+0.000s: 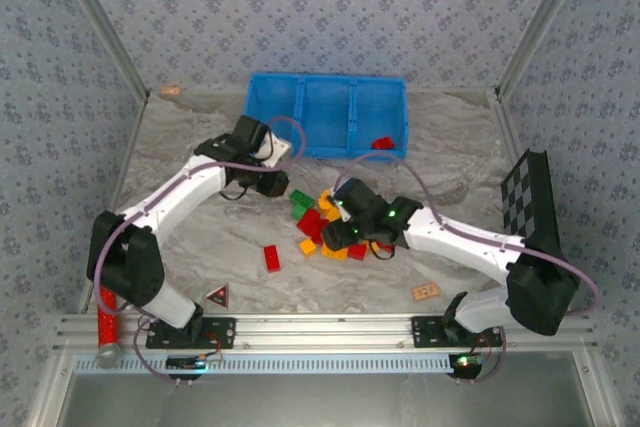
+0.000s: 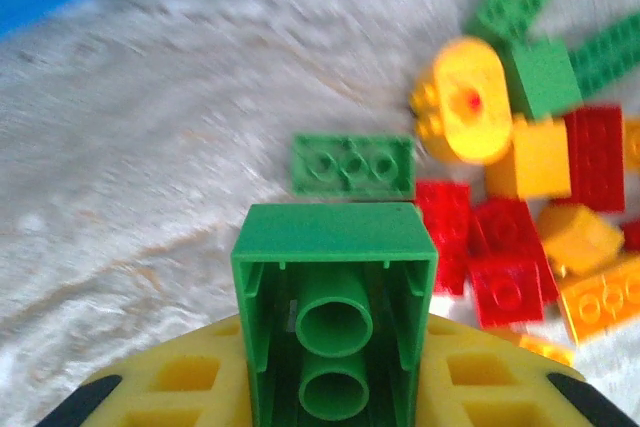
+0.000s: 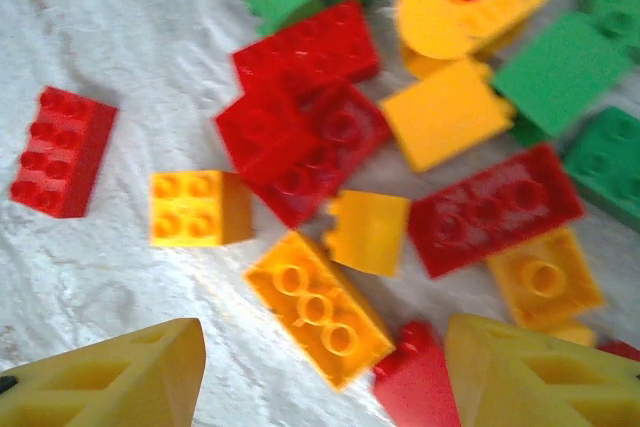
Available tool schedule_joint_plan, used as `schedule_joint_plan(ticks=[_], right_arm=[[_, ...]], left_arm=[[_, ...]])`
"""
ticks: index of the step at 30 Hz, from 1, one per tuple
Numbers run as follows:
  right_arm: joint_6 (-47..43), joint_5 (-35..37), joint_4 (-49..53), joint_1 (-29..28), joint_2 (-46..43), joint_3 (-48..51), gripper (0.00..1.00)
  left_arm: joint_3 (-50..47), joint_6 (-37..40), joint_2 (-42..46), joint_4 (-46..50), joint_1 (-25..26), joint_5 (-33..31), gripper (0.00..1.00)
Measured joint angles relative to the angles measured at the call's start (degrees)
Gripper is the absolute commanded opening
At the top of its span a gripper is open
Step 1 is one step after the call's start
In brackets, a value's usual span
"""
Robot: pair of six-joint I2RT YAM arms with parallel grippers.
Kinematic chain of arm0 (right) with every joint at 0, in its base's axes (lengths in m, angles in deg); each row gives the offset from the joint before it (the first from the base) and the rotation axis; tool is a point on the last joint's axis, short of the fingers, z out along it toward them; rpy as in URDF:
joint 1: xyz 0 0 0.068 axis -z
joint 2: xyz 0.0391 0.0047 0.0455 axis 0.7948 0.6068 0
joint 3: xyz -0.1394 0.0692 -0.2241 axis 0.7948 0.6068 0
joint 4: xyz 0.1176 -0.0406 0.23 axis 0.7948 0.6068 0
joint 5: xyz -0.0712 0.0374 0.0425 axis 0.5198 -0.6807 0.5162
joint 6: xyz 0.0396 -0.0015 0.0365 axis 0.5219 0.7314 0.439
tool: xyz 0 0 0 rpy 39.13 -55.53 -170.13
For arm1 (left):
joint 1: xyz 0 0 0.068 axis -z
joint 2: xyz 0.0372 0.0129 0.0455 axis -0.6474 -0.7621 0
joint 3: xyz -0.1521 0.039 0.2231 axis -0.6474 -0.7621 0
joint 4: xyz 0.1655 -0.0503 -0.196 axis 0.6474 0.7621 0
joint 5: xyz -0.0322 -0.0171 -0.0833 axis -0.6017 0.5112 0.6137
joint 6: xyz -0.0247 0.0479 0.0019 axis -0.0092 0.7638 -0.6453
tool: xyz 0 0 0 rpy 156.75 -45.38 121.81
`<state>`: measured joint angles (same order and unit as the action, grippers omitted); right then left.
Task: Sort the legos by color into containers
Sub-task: Pick up the lego from the middle-left of the table, then place the lego in the container.
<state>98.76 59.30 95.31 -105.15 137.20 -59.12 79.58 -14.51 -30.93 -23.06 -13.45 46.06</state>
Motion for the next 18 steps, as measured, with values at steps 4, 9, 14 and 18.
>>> schedule_joint_plan(ticks=[4, 9, 14, 18], right_arm=[[1.07, 1.36, -1.33, -4.5, 5.53, -2.45, 0.68], [1.9, 2.45, -1.64, -8.11, 12.09, -6.58, 0.66], [2.73, 3.52, -1.6, -9.92, 16.92, -10.34, 0.65], [2.99, 4.63, -1.11, -10.27, 19.65, -12.24, 0.65]], left_arm=[[5.42, -3.54, -3.69, -2.14, -3.32, -2.27, 0.19], [14.14, -7.13, -13.14, -4.61, -5.35, -4.85, 0.19], [20.52, -9.9, -22.71, -5.18, -6.84, -6.14, 0.19], [25.27, -11.26, -29.11, -4.63, -7.69, -6.27, 0.22]])
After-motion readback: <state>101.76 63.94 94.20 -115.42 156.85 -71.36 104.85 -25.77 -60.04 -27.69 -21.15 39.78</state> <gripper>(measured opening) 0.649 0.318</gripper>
